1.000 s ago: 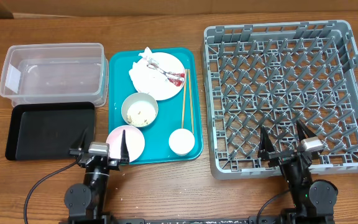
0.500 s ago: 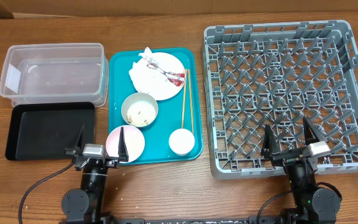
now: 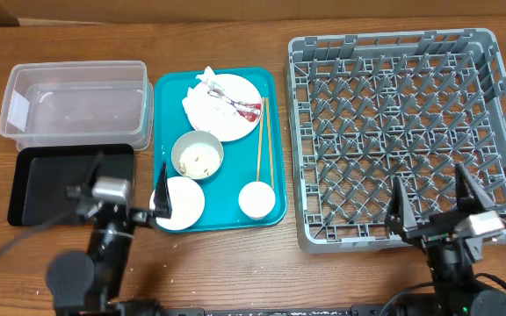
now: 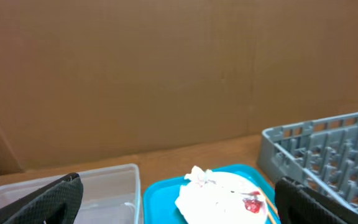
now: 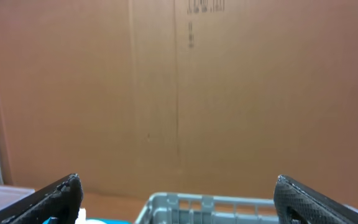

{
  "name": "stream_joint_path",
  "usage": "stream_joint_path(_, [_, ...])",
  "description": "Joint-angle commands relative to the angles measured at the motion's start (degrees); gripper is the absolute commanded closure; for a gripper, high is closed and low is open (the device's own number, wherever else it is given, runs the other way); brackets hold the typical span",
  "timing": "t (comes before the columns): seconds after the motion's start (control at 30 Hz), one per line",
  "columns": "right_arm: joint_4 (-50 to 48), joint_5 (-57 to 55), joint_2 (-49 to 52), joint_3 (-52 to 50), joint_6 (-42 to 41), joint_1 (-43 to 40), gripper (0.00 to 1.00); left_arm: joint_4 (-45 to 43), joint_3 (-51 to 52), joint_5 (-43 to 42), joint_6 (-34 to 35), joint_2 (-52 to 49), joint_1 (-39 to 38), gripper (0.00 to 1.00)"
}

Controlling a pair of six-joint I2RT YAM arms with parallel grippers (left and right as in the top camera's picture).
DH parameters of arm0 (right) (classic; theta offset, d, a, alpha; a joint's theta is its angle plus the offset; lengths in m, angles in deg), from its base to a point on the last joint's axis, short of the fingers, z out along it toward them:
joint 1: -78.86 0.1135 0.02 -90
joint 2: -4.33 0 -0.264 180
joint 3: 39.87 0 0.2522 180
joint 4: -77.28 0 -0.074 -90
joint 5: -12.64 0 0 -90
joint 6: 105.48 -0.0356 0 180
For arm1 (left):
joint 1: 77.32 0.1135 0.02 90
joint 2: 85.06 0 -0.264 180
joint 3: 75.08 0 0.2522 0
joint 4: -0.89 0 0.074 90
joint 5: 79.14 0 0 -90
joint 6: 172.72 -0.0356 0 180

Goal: Sort waste into correct bins and load items into the dishwasher
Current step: 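Reach the left gripper to the white plate and grasp the tissue and wrapper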

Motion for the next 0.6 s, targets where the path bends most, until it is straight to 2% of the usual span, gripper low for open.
stream_joint_path(0.0, [2.0,1.1,2.7,5.9,0.0,0.4,0.00,3.4,-9.4,-4.1,-1.3,-8.6,-0.4,0.00])
stream_joint_path(0.17, [10.0,1.9,8.3,14.5,-0.1,0.4,0.00,12.3,-24.3,-6.6,-1.3,-21.9,-0.4,0.00])
stream_joint_path(0.3, [15.9,1.9,15.6,22.1,-0.1,0.4,0.00,23.2,-37.8,-6.7,-1.3,-32.1,-1.2,0.00])
stream_joint_path(0.47, [25.9,4.0,27.6,33.2,-0.1,0.4,0.00,37.0,-53.4,-6.0,-1.3,-45.9,-4.4,0.00])
stream_joint_path(0.53, [30.6,5.5,33.3,38.2,0.0,0.4,0.00,43.5,-59.8,-3.9,-1.3,-52.3,-6.4,0.00])
stream_joint_path(0.57, [35.8,6.6,38.9,43.1,0.0,0.4,0.00,49.5,-65.6,-1.0,-1.3,-58.1,-8.5,0.00])
